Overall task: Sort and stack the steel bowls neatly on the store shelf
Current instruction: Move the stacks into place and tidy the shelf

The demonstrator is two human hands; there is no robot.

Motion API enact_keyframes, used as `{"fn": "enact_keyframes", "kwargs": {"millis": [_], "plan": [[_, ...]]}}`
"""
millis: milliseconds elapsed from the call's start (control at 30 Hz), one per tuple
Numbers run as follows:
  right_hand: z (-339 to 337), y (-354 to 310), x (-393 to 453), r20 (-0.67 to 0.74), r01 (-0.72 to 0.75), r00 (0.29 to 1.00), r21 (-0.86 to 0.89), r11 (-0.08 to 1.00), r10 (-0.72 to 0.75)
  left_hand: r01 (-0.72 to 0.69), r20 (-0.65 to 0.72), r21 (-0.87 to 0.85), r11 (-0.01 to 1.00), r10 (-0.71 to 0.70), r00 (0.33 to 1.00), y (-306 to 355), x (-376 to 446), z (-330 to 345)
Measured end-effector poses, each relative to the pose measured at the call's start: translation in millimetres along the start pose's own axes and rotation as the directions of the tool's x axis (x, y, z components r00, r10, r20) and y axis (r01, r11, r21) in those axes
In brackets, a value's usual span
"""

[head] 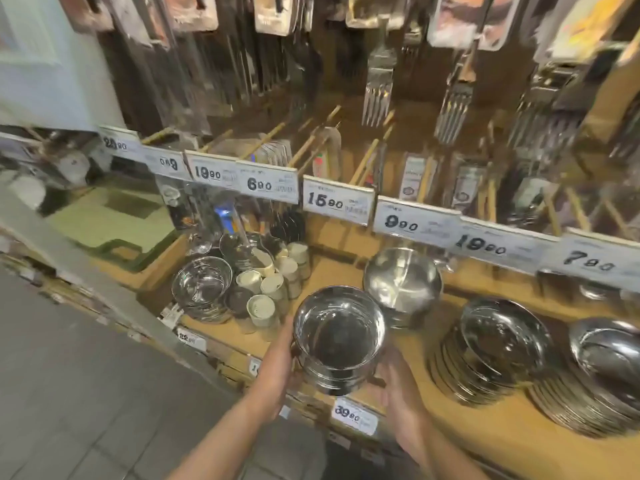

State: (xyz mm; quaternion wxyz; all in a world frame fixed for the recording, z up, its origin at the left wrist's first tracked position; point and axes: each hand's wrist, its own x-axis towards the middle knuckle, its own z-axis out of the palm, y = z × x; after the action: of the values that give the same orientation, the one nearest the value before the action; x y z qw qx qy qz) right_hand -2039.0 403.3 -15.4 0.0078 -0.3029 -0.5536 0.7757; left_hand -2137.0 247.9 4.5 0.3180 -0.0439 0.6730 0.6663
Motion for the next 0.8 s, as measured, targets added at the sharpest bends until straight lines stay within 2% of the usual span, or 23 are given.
{"fn": "enact_keyframes", "kwargs": {"millis": [133,267,433,533,667,800], "plan": [[8.8,10.2,43.3,-0.015,-0.012,1.000,0.021,1.000,0.012,0.027,-0.030,-0.076,0.997,-0.029,0.999,-19.1,31.7,-13.4],[7.9,25.9,64.3,0.018,0.037,0.999,-0.010,0.999,-0.037,0.005,-0.033,-0.131,0.991,-0.009,0.999,-33.2,52.2,-23.2],[5.2,35.7,84.9,-0.074,0.014,0.997,0.167,0.986,-0.002,-0.086,0.000,-0.213,0.973,0.088,0.996,-47.5,63.6,-27.6],[4.9,39.7,80.8,-0.071,-0.018,0.997,0.246,0.969,0.037,-0.110,-0.049,-0.161,0.981,0.103,0.993,-59.8,55.9,-30.0],[7.2,46.2,69.5,-0.197,0.138,0.975,0.149,0.979,-0.107,-0.079,-0.085,-0.129,0.989,0.068,0.994,-65.8,45.9,-30.4],[19.4,42.5,76.6,-0.217,0.158,0.968,0.132,0.978,-0.127,-0.078,-0.132,-0.198,0.977,0.052,0.990,-55.1,57.1,-22.0]]}}
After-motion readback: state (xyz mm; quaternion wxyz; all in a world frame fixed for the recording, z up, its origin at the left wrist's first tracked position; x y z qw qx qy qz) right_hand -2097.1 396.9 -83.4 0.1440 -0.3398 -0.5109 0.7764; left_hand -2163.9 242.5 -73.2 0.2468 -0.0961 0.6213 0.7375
